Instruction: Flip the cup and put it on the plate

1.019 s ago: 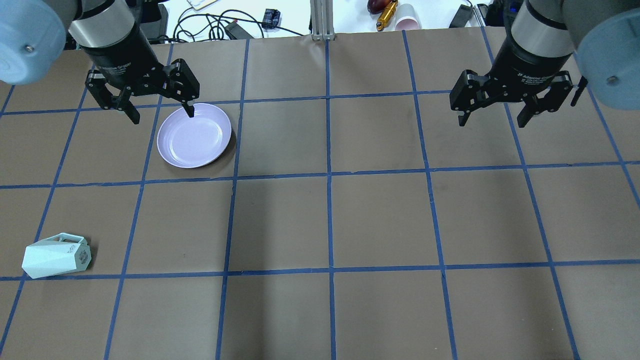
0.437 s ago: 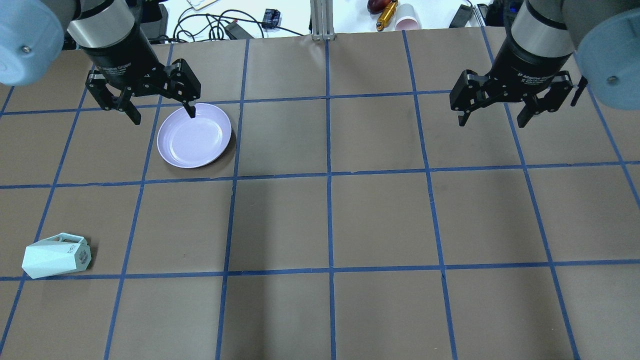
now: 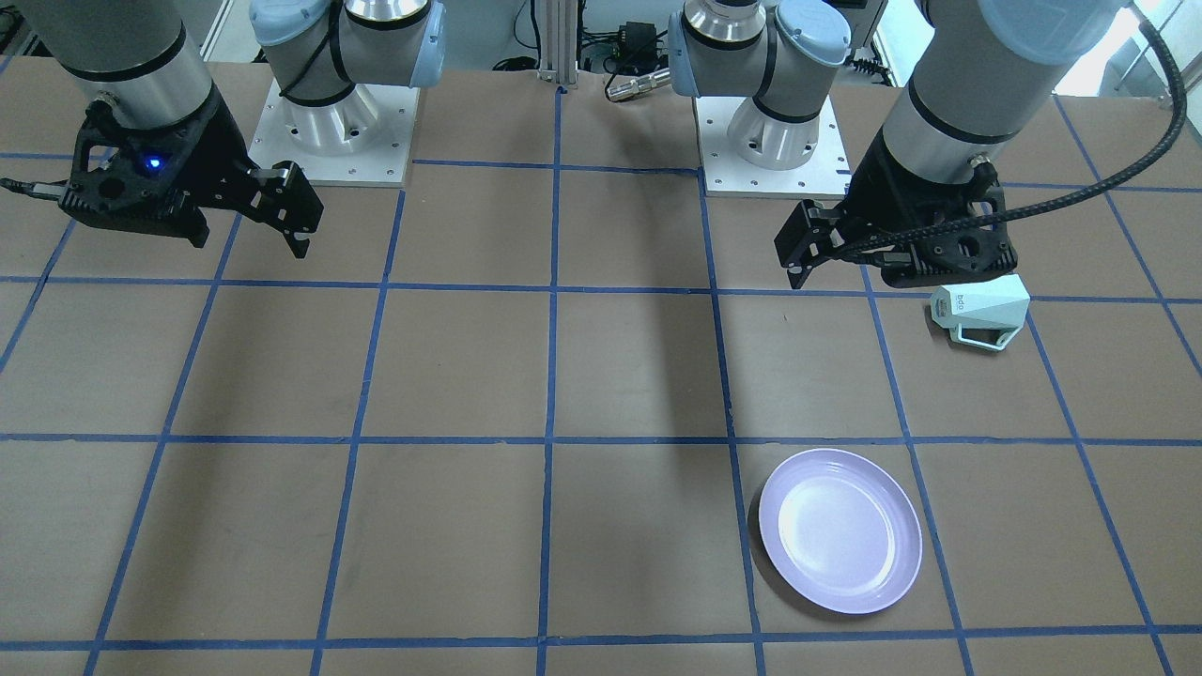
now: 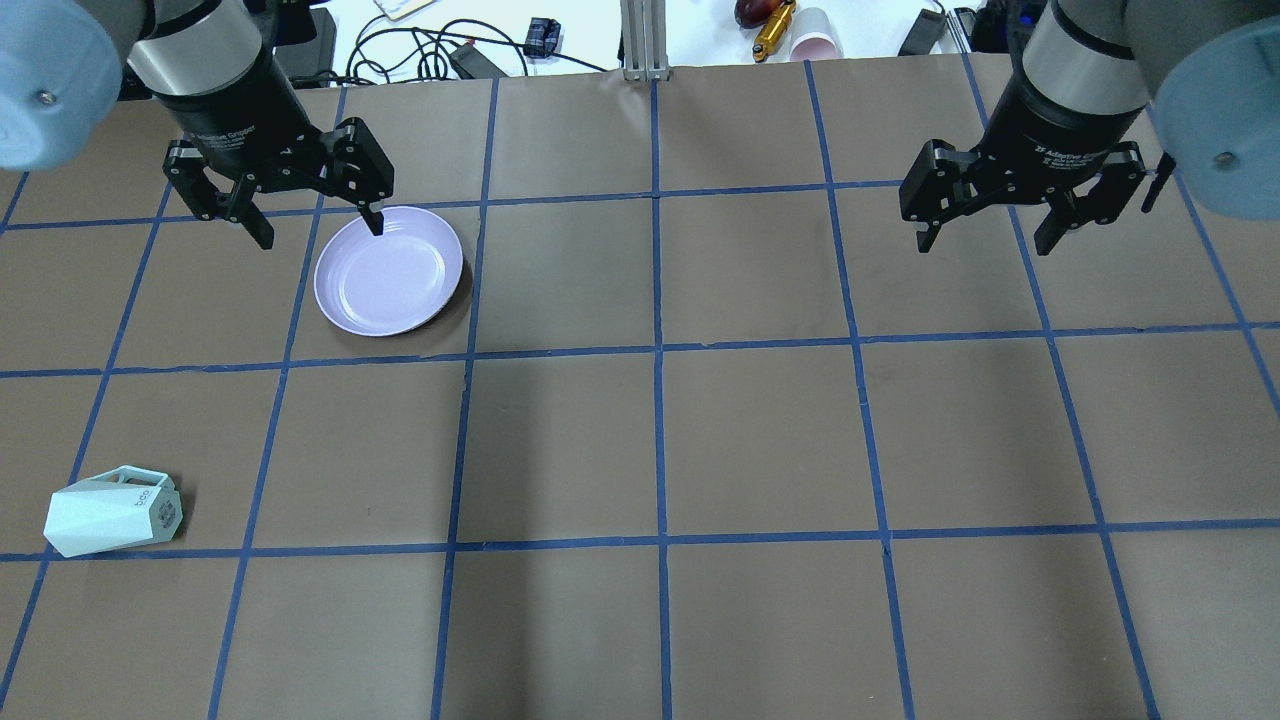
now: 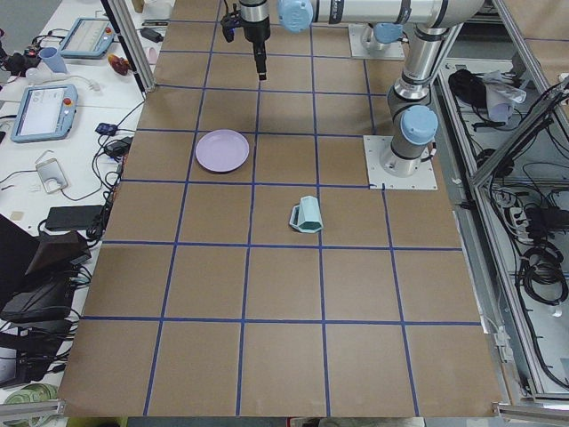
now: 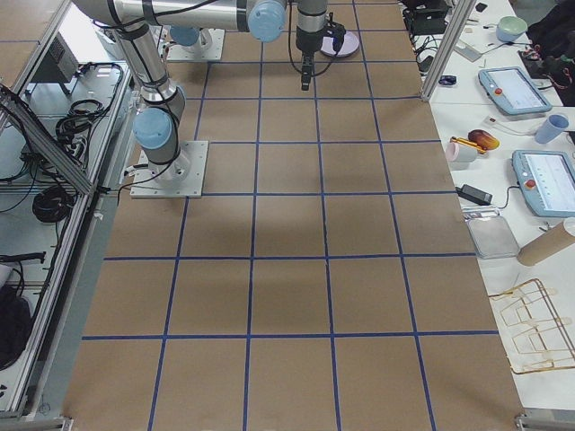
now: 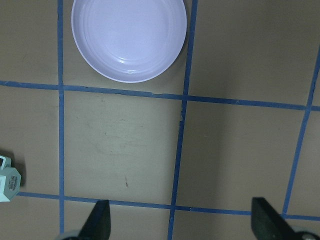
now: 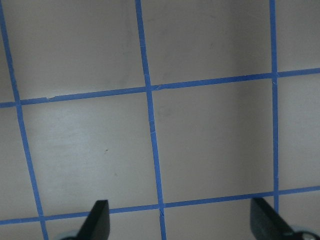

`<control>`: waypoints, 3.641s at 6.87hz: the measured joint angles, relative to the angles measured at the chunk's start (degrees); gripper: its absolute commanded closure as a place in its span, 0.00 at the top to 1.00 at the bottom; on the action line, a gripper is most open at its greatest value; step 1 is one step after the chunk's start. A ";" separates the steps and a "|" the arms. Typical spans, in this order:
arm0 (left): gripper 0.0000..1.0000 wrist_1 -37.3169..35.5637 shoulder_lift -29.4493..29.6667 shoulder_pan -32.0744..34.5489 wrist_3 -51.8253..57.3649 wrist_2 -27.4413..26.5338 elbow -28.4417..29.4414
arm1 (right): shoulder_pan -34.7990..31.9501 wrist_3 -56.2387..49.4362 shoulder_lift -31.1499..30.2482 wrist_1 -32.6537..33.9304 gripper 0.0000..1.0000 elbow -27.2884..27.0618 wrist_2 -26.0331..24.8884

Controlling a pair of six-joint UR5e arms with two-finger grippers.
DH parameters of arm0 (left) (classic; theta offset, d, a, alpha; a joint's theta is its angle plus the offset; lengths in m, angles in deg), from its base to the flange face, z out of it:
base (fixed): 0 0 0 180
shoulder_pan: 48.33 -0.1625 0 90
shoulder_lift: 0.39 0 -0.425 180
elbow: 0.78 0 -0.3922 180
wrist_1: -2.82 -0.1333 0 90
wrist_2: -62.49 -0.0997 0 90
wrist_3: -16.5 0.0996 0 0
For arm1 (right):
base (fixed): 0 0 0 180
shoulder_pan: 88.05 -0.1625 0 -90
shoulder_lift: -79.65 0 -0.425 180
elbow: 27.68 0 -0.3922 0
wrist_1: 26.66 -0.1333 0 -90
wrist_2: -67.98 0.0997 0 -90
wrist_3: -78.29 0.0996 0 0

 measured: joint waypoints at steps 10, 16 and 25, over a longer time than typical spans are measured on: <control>1.00 0.95 1.72 -36.34 28.04 5.69 -1.90 | 0.00 0.00 0.00 0.00 1.00 0.00 0.00; 1.00 0.34 8.73 -50.37 57.01 8.73 -8.59 | 0.00 0.00 0.00 0.00 1.00 -0.02 0.00; 1.00 2.24 21.04 -57.04 76.59 7.85 -11.67 | 0.00 0.00 0.00 0.00 1.00 0.00 0.00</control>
